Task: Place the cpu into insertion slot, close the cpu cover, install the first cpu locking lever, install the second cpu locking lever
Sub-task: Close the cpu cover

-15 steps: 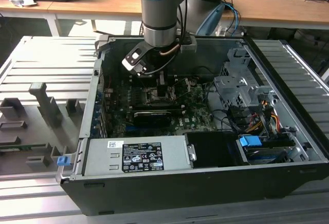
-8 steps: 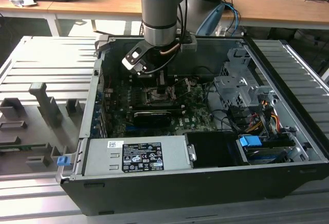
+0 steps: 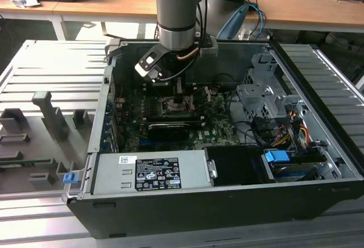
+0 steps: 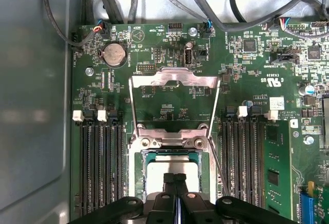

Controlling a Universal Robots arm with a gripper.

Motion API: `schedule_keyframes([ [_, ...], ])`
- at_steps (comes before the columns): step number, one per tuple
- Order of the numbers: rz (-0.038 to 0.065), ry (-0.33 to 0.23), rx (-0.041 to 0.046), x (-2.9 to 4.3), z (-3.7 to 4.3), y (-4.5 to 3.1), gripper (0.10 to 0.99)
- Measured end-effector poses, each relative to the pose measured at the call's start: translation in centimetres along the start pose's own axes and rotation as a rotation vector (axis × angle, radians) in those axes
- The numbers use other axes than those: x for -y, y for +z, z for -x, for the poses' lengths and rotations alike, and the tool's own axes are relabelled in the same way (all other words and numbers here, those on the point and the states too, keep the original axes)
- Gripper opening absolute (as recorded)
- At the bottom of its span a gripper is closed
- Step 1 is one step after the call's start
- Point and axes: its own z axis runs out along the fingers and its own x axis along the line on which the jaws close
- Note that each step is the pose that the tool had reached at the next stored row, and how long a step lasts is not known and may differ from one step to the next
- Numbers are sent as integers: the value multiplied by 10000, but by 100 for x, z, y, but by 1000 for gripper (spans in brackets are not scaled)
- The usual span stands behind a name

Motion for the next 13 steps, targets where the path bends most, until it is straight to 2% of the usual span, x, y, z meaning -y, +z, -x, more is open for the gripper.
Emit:
schedule_keyframes([
  [13,0,9,0,-3,-1,-43,106],
])
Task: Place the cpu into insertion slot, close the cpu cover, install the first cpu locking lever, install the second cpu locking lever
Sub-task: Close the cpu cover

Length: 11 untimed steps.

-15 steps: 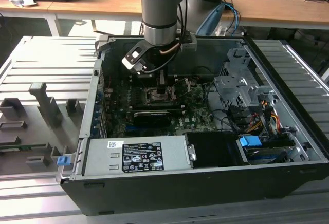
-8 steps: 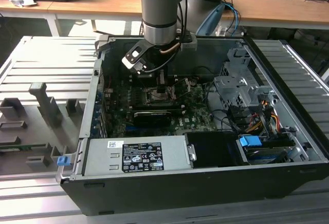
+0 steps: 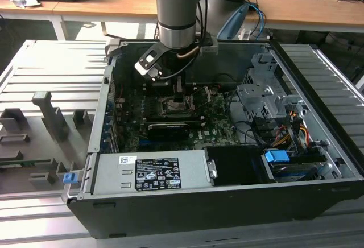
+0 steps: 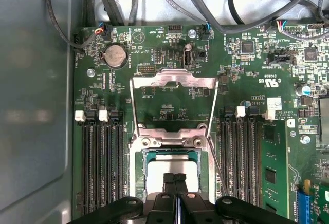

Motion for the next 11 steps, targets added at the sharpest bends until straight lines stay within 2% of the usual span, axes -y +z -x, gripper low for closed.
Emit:
schedule_keyframes([
  [11,-1,0,-1,-4,-1,-55,106],
])
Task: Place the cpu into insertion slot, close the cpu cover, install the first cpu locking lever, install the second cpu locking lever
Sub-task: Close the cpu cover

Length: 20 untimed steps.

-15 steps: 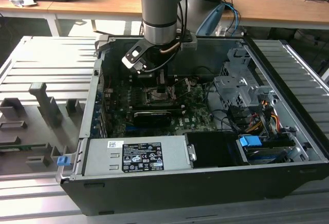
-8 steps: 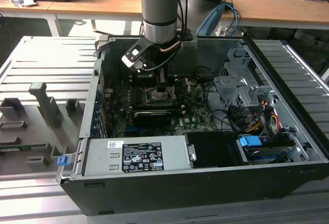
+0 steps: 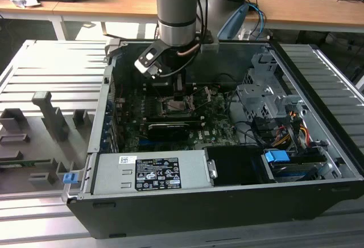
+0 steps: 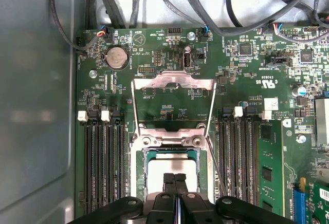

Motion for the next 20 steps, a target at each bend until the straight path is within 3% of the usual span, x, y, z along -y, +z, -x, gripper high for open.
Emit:
schedule_keyframes([
  [20,5,-1,23,-6,-10,-129,106],
])
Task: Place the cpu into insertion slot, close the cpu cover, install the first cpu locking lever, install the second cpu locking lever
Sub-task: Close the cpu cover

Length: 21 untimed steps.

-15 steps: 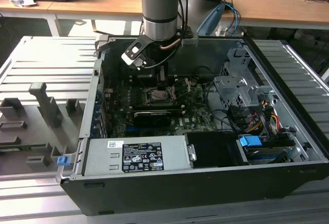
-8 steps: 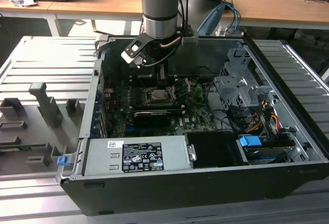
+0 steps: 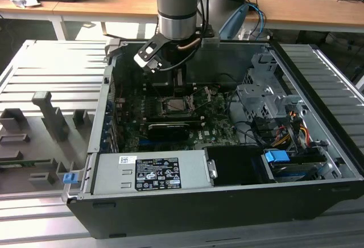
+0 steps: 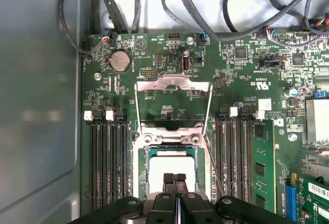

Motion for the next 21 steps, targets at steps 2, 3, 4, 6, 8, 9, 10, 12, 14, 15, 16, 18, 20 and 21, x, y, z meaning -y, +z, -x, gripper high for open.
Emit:
schedule_keyframes([
  [2,0,-1,3,-1,-1,-14,106],
  [3,1,-1,4,-2,-1,-17,106],
  [4,0,-1,7,-2,-1,-18,106],
  [6,0,-1,13,-1,-3,-21,106],
  [8,1,-1,12,-1,-3,-21,106],
  [9,1,-1,12,-1,-3,-22,106],
  [10,0,-2,14,-2,-3,-23,106],
  [12,0,-3,17,-2,-4,-26,106],
  [14,-1,-2,22,-2,-4,-33,106],
  [15,1,-2,24,-3,-5,-38,106],
  [16,1,-3,27,-3,-5,-43,106],
  [18,0,-4,34,-4,-6,-51,106],
  [20,1,-4,38,-4,-6,-56,106],
  [21,0,-4,39,-4,-6,-59,106],
])
